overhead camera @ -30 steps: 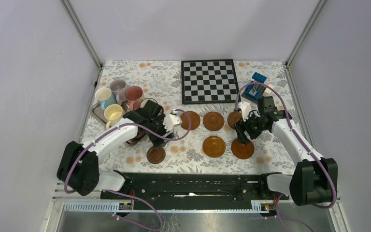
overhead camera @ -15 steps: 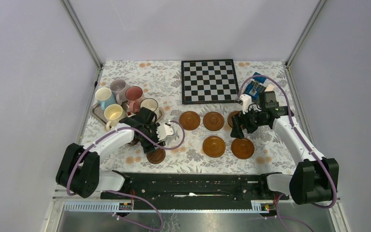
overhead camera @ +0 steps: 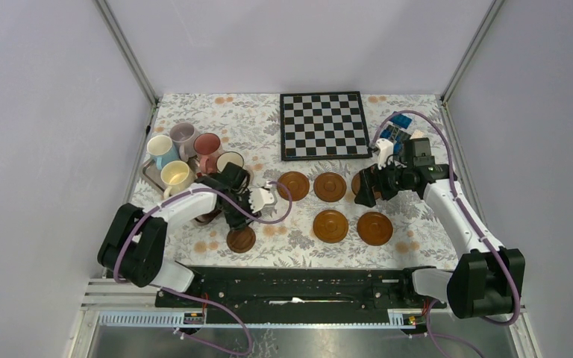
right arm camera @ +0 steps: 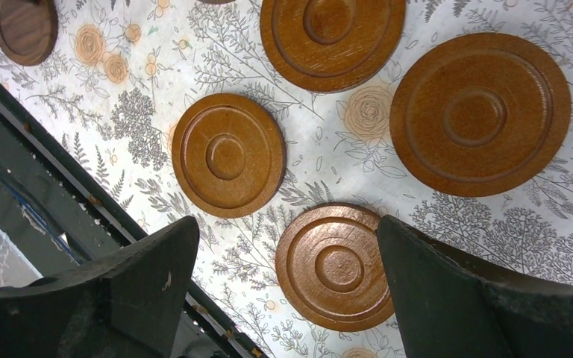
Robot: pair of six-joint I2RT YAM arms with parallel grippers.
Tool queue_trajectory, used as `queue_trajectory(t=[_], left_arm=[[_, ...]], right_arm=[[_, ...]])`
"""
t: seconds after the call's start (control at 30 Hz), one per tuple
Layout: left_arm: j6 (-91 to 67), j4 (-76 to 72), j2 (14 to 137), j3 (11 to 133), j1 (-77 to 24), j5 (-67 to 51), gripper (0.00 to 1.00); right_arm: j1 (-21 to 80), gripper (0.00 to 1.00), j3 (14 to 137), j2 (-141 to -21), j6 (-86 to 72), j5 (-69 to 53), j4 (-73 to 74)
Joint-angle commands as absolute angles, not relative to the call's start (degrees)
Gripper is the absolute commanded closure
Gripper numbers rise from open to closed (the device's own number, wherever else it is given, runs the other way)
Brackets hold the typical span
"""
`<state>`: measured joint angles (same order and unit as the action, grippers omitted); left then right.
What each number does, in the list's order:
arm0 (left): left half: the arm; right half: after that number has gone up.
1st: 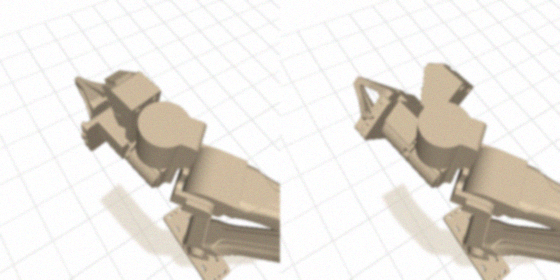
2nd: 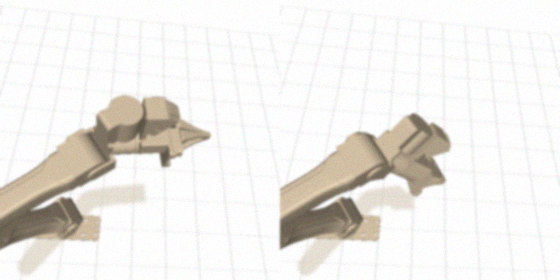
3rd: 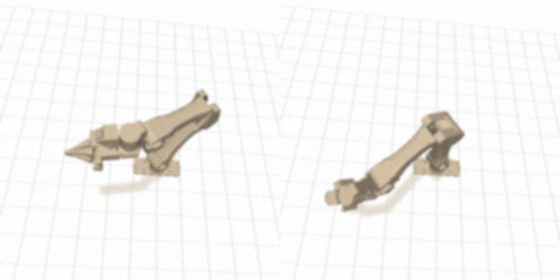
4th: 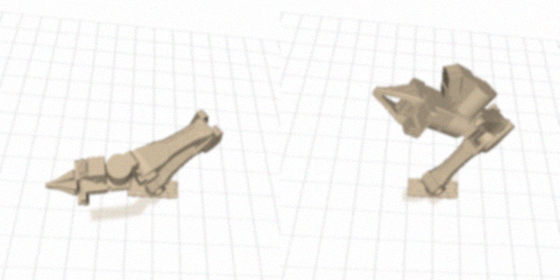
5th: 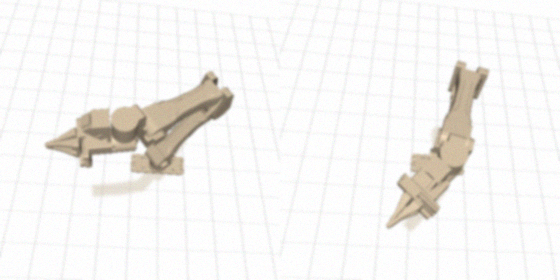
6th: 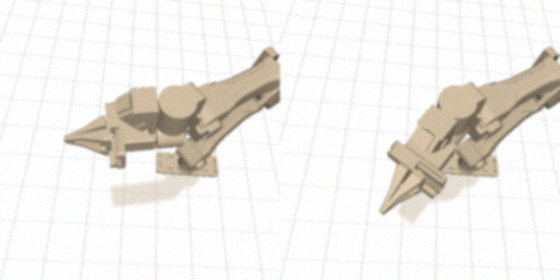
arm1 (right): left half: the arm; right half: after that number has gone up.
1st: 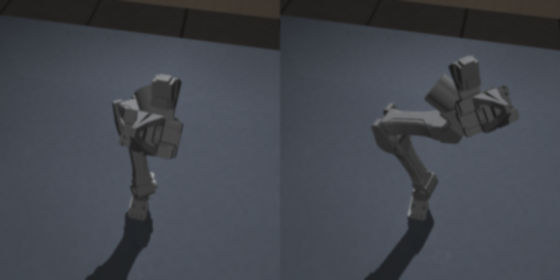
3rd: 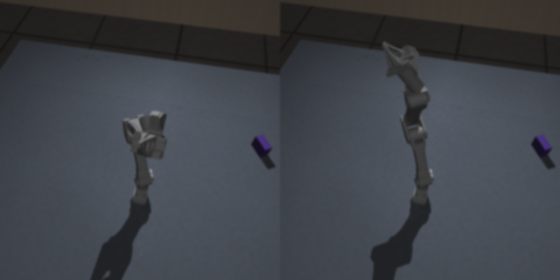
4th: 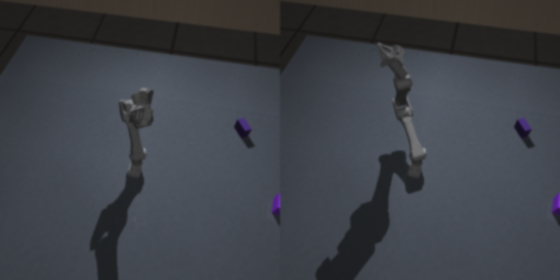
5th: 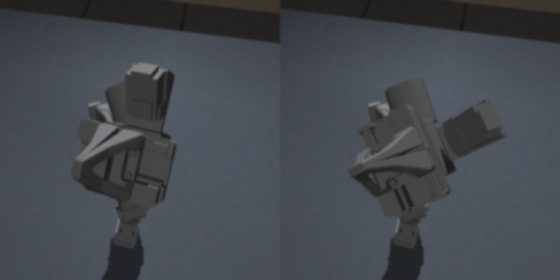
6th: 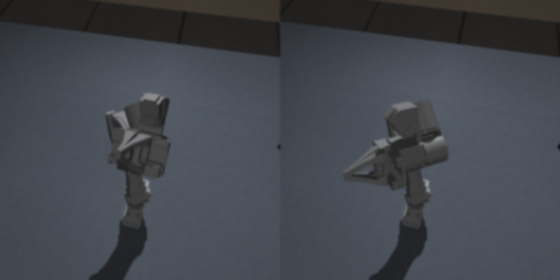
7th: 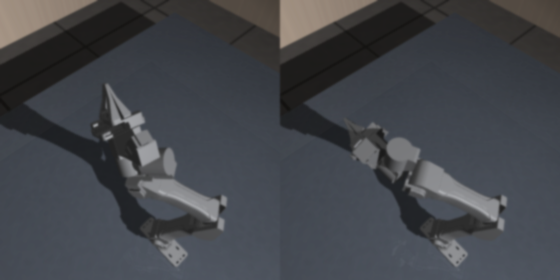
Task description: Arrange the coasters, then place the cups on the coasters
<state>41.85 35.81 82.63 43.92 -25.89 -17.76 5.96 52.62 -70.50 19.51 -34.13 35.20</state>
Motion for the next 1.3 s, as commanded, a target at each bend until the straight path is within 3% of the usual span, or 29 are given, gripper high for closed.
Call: queue_trajectory(t=[0.0,0.3,1.27], left_arm=[[38.24,30.61,83.95,44.46,-29.91,-18.22,0.64],[29.41,24.77,89.03,48.14,-37.98,-15.38,0.69],[23.46,23.28,105.04,65.15,-48.71,-14.29,0.68]], right_arm=[[4.06,0.03,56.16,-68.03,18.37,-34.06,34.39],[-2.94,0.0,59.17,-70.18,16.68,-39.02,34.63],[-4.22,0.0,58.19,-70.14,16.26,-40.5,33.85]])
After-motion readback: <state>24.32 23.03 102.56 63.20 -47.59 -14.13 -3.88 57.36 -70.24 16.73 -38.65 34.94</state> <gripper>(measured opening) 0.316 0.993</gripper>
